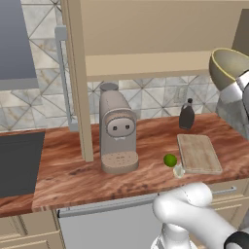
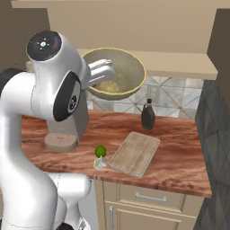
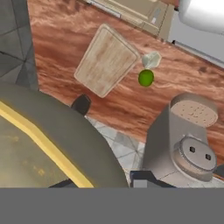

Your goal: Open the cabinet. Place the bowl and condiment on the counter. Then place the lime and garlic on the cutting board.

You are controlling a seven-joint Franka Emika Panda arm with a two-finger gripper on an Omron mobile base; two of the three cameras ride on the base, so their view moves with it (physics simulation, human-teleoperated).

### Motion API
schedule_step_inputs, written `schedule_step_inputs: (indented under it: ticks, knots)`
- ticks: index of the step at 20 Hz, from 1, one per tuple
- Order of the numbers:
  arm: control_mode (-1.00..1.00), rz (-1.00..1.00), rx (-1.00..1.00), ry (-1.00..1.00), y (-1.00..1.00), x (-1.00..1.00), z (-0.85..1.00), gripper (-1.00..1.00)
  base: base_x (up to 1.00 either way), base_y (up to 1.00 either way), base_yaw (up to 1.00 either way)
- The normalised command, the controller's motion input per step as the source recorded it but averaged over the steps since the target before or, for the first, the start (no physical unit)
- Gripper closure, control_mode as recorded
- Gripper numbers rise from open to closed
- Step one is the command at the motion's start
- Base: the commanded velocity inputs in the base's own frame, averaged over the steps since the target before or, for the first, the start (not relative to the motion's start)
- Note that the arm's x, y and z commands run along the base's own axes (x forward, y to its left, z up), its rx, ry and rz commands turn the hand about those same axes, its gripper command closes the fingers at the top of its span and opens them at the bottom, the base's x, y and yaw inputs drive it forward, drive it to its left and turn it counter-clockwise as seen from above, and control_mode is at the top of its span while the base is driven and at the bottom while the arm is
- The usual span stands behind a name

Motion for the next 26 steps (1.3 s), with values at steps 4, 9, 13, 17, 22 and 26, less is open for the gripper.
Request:
schedule_step_inputs:
  ticks: [4, 9, 13, 17, 22, 26]
  knots:
    - [-1.00, 0.06, -0.09, 0.00, 0.00, -0.83, -0.36, 1.00, 0.00, 0.00, 0.00]
    - [-1.00, 0.21, -0.17, 0.04, 0.00, -0.58, -0.36, 1.00, 0.00, 0.00, 0.00]
    - [-1.00, 0.30, -0.23, 0.13, 0.00, -0.29, -0.22, 1.00, 0.00, 0.00, 0.00]
    - [-1.00, 0.29, -0.23, 0.17, 0.00, -0.03, -0.08, 1.00, 0.00, 0.00, 0.00]
    - [-1.00, 0.33, -0.18, 0.14, -0.03, 0.01, -0.24, 1.00, 0.00, 0.00, 0.00]
    - [-1.00, 0.40, -0.13, 0.13, -0.25, 0.06, -0.30, 1.00, 0.00, 0.00, 0.00]
